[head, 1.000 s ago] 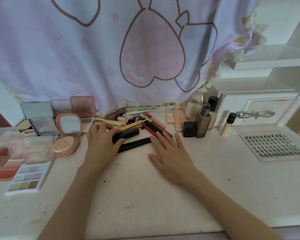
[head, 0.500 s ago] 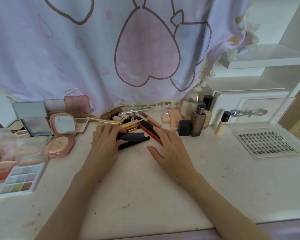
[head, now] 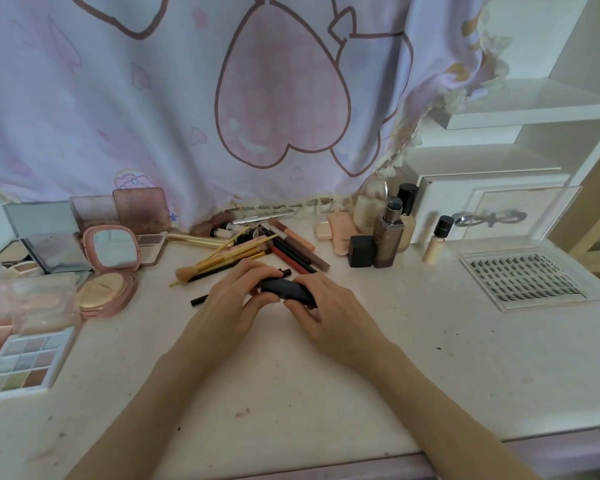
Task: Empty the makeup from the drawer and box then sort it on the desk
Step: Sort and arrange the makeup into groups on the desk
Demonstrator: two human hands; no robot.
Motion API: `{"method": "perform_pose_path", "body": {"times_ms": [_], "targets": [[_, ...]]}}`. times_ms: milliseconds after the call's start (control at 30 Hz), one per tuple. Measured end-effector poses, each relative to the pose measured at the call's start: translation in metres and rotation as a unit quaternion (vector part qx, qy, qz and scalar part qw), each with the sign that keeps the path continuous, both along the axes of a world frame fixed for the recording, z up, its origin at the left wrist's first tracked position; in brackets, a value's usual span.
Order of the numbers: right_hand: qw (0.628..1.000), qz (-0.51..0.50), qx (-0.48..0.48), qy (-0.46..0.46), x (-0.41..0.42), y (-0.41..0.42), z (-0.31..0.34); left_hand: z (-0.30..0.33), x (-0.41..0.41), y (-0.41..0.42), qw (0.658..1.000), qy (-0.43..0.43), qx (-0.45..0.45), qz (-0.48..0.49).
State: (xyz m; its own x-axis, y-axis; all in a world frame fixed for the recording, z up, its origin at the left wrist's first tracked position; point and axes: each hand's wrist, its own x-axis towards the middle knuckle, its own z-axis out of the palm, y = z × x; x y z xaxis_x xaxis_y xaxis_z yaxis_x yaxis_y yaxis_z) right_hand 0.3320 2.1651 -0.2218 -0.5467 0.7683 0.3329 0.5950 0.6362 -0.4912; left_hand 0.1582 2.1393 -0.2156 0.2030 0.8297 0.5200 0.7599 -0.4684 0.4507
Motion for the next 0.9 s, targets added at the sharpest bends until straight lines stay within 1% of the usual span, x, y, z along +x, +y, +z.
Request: {"method": "perform_pose_path", "body": {"times_ms": [100, 200, 367, 500, 633, 733, 833, 900], "targets": [[1.0, -0.005, 0.022, -0.009, 0.0, 0.001, -0.002, 0.001, 0.001, 0.001, 1.0, 0.002, 0.004, -0.01], [0.999, -0.009, 0.046, 0.003, -0.001, 0.002, -0.005, 0.003, 0.001, 0.001, 1.0, 0.003, 0.006, -0.01], [0.998, -0.015, 0.053, 0.012, 0.0, 0.004, -0.006, 0.003, -0.003, 0.002, 1.0, -0.019, -0.01, -0.013], [0.999, -0.025, 0.025, -0.012, 0.0, 0.004, -0.004, 0.0, -0.005, 0.002, 0.999, -0.041, -0.033, -0.005], [0.999, -0.048, -0.007, 0.013, 0.004, 0.005, -0.002, 0.0, -0.008, 0.001, 0.997, -0.045, -0.054, 0.022], [0.998, -0.062, -0.028, 0.013, 0.014, 0.002, -0.002, 0.004, -0.009, 0.0, 0.995, -0.047, -0.066, 0.05], [0.995, -0.089, -0.047, 0.018, 0.032, -0.003, -0.003, 0.009, 0.002, -0.003, 0.993, -0.062, -0.085, 0.054], [0.991, -0.122, -0.043, 0.023, 0.05, -0.009, -0.003, 0.012, 0.015, -0.004, 0.991, -0.076, -0.094, 0.049]]}}
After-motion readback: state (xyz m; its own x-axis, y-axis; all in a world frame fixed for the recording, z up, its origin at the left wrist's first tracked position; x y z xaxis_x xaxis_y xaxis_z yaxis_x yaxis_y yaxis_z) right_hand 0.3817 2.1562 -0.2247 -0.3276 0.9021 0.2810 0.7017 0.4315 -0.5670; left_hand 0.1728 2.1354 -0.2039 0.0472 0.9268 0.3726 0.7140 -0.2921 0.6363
